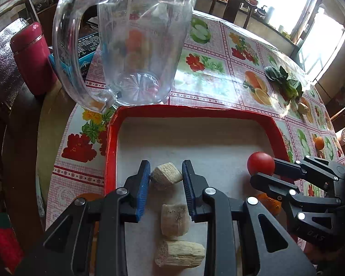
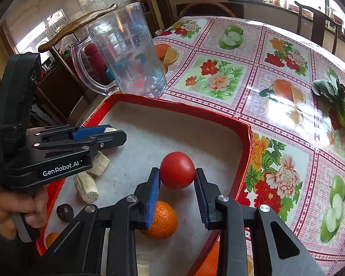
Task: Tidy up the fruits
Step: 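Lower the beige block and red tomato over the tray with both tools, then open the left tool to drop the block while the right tool releases the tomato, then move both open tools back toward the last beige block and orange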
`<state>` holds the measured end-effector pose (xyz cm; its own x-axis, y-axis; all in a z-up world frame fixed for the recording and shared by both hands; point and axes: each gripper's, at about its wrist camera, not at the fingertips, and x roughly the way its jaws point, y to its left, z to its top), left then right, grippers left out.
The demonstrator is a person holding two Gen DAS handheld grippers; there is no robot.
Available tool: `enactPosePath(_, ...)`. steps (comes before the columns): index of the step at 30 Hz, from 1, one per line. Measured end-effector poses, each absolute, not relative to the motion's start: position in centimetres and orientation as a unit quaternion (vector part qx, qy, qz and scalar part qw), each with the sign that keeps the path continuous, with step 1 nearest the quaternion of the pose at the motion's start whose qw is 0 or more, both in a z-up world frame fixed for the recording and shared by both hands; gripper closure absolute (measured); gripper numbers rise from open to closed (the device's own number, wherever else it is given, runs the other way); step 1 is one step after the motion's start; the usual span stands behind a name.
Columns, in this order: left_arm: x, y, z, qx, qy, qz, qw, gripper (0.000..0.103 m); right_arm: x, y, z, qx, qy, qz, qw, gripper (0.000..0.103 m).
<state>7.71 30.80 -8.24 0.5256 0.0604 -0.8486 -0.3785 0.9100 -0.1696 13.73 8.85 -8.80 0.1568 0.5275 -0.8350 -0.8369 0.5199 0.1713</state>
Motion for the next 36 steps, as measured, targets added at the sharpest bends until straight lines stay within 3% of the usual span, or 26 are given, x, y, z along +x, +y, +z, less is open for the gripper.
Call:
enactPosePath(5, 7.4, 30.9, -8.2, -0.169, 0.469, 0.135, 0.856, 0.076, 13.3, 9.1, -9.1, -0.179, 0.455, 0.465, 0.738, 0.069)
enactPosePath(10, 7.1, 31.0, -7.9, -0.172, 0.465, 0.146, 0.856, 0.065, 13.0, 8.4, -8.2, -0.175, 0.446, 0.468, 0.743, 0.06)
enactPosePath(13, 6.4, 30.4, -7.0, -0.166, 0.455, 0.145, 0.863, 0.061, 12.7, 7.4, -7.2, -0.169, 0.437, 0.47, 0.748, 0.06)
enactPosePath(36, 7.8, 19.9, -2.3, -0.116, 0.427, 0.068, 0.894, 0.06, 15.1, -8.2, -4.3, -0.103, 0.429, 0.387, 0.81, 0.06)
